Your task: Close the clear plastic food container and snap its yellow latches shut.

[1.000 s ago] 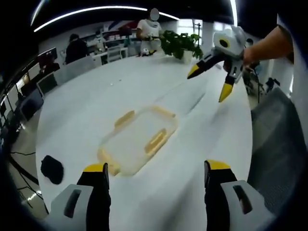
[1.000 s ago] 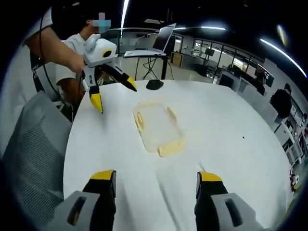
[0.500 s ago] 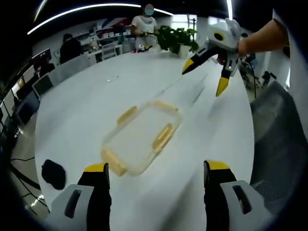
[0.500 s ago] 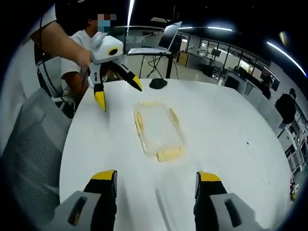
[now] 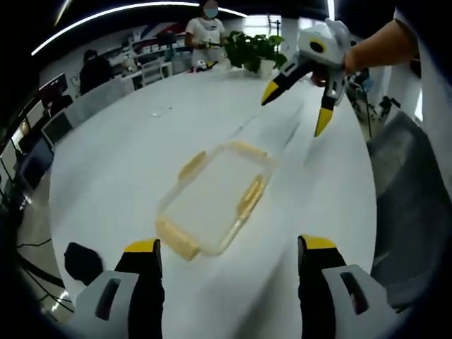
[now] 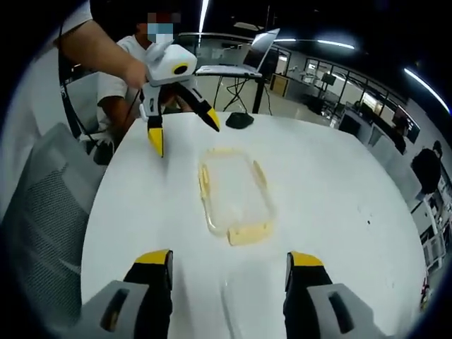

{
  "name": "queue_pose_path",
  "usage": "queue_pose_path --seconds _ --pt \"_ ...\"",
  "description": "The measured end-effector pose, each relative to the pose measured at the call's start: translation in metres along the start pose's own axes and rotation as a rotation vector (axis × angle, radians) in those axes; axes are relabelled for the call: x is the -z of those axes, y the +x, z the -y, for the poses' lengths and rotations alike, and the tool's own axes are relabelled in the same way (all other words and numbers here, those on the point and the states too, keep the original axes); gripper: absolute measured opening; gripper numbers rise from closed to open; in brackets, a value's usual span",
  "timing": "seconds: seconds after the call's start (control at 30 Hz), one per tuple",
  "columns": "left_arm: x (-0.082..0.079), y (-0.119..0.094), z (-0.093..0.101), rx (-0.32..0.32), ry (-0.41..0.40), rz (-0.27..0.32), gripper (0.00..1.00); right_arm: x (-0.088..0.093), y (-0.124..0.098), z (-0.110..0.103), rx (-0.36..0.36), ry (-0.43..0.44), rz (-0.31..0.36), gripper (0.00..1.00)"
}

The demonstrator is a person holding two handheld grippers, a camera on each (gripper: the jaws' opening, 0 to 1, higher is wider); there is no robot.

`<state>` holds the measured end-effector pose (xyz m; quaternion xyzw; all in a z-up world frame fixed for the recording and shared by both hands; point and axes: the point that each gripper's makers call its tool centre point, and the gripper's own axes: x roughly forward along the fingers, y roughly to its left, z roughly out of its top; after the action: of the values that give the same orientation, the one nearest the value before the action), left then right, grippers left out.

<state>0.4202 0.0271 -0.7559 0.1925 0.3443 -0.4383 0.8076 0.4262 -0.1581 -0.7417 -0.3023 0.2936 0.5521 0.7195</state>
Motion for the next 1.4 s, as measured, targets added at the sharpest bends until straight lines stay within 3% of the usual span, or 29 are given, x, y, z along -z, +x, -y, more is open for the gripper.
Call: queue_pose_path --seconds 0.9,1.4 --pt "0.006 0.007 -0.018 0.054 0.144 -0.074 0.75 -0.009 0.017 0.013 -0.043 -0.071 -0.055 0.63" --pt "0.009 0.012 -0.03 0.07 0.269 -0.127 0.74 -0.013 0.031 0.012 -0.105 -0.113 -0.086 0.63"
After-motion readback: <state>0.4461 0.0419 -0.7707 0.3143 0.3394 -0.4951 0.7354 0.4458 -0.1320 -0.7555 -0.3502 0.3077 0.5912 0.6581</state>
